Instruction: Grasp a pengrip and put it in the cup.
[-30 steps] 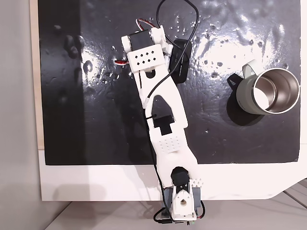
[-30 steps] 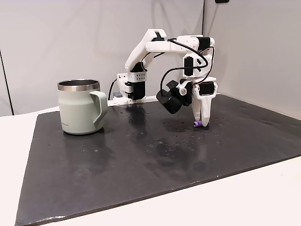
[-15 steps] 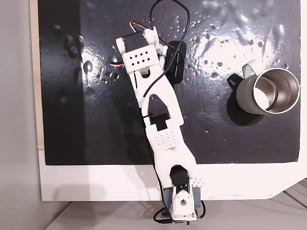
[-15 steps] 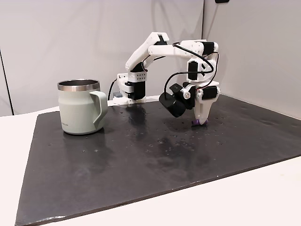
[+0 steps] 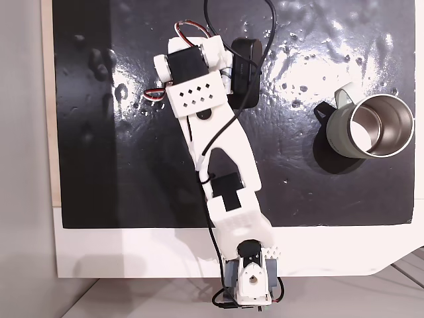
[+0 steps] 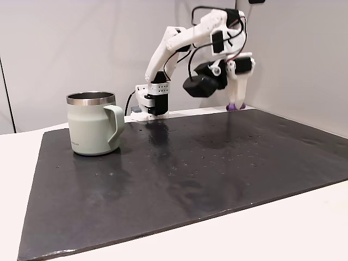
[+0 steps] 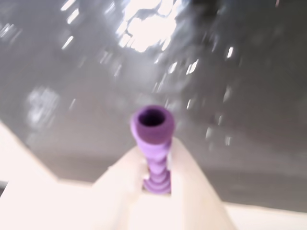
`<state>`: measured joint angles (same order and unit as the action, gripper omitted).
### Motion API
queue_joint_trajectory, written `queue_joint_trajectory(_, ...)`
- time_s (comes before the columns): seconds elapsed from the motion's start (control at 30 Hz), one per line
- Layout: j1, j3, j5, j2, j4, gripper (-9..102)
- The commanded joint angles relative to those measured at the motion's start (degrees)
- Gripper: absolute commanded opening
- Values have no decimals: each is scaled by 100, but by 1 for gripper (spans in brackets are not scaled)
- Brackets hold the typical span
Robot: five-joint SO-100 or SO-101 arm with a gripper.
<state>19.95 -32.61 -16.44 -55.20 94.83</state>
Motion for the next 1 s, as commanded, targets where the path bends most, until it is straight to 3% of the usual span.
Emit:
queue_joint_trajectory(0.0, 185, 149, 308, -1178, 26, 0)
queue_joint_trajectory(0.33, 44, 141, 642, -2101, 141, 0)
queue_joint_trajectory(0.53, -466, -659, 879, -2962, 193, 0)
queue_joint_trajectory(0.97, -3067, -2514, 2312, -4896, 211, 0)
